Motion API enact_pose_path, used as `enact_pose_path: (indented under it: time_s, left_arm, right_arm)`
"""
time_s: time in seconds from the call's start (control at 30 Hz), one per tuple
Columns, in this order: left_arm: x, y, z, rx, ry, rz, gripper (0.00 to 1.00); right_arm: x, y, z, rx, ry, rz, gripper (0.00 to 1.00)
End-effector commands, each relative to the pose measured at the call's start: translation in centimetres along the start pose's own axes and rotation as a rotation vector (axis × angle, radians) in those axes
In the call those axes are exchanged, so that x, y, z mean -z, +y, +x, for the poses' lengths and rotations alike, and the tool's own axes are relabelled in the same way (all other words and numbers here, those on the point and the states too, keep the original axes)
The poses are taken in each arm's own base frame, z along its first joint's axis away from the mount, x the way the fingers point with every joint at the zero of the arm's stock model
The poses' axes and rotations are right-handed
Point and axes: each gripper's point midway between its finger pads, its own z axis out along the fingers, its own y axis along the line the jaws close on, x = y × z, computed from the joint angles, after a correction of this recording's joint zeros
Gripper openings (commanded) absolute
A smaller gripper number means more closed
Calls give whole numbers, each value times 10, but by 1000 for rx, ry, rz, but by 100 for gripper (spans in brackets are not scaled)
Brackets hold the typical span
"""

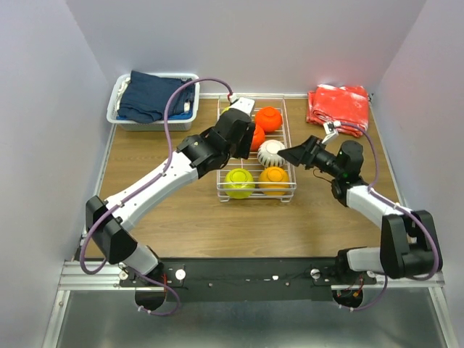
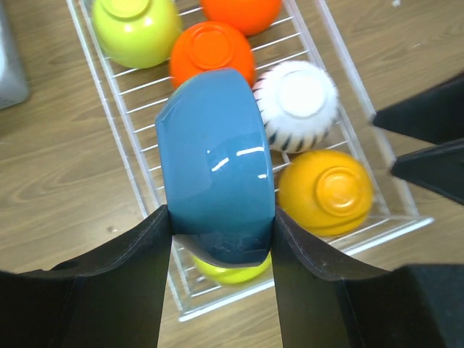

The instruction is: Unload the bowls from the dish rack

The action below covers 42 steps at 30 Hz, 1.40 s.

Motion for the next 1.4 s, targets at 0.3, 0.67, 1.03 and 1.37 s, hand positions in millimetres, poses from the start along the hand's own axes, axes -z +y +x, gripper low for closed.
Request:
enact_pose_path:
  time_s: [0.3,0.67,1.03,1.37]
  left_arm:
    - [43,-46,-28,305,-178,348,12]
    - [44,-55,-15,400,-188,437,11]
    - [45,-27,-4,323,-192,321,66]
    - [93,87,18,90,-251,-134,99]
  right_arm:
    - [-57,47,7,66,80,-295,90]
    - [-67,52,22,52,141,-347,51]
    - [-45,10,18,186,181,59,1]
    - [64,-63,-44,346,89,911,1]
